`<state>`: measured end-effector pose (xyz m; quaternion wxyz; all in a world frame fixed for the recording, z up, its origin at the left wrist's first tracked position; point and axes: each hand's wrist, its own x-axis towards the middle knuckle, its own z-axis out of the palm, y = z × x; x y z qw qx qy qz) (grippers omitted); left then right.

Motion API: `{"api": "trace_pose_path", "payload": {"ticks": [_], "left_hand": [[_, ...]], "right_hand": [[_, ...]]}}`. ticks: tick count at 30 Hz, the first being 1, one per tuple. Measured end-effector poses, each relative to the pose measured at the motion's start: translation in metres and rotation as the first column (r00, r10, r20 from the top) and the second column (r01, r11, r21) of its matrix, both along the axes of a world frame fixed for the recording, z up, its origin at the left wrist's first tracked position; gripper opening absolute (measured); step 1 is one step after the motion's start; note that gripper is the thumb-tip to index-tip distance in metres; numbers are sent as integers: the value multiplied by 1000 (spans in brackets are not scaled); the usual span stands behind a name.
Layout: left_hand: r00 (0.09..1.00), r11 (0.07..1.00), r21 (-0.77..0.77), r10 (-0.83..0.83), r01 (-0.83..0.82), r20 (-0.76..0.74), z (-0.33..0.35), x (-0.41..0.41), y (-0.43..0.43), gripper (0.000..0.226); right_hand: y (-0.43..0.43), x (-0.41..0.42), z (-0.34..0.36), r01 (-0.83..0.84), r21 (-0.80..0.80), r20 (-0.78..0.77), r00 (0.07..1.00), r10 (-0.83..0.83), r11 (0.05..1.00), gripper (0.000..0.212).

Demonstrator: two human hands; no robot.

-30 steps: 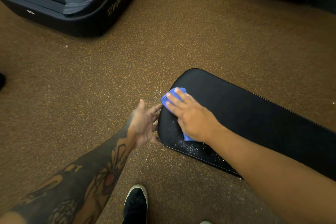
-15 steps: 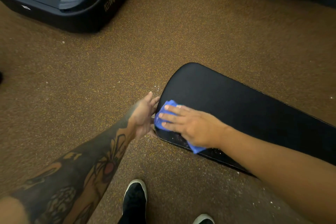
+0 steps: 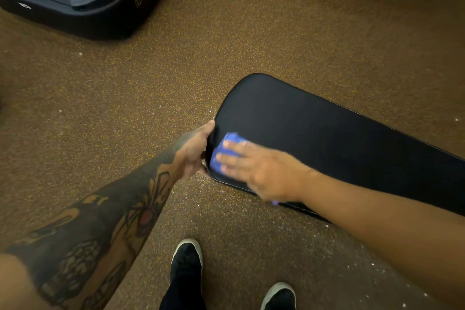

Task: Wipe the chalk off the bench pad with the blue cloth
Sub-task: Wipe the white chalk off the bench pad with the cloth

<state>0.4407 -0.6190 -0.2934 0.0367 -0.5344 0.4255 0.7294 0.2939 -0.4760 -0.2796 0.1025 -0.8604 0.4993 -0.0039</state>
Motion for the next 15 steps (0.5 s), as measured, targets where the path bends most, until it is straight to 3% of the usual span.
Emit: {"api": "trace_pose_path", "payload": {"ticks": [3,7,10,12,15], "left_hand": [[1000,998,-65,0,0,-12,-2,-4,3,34],[999,989,-151,-19,12,-44,0,-9,10,29],[999,963,-269,-20,12,-27,0,-13,15,32],[995,905,-414,-90,102,48,-2,-14,17,42],[966,763,-596,-163,251,200,-4,-14,21,56]], "right_hand": [[15,-3,1,-122,57,27,992,121,991,49],[9,-18,3,40,39,12,999,-40,998,51],[32,-4,2,-113,63,-15,993,114,992,48],[40,-12,3,-148,86,-41,987,152,985,48],[42,-20,6,-30,111,-43,998,35,993,51]]}}
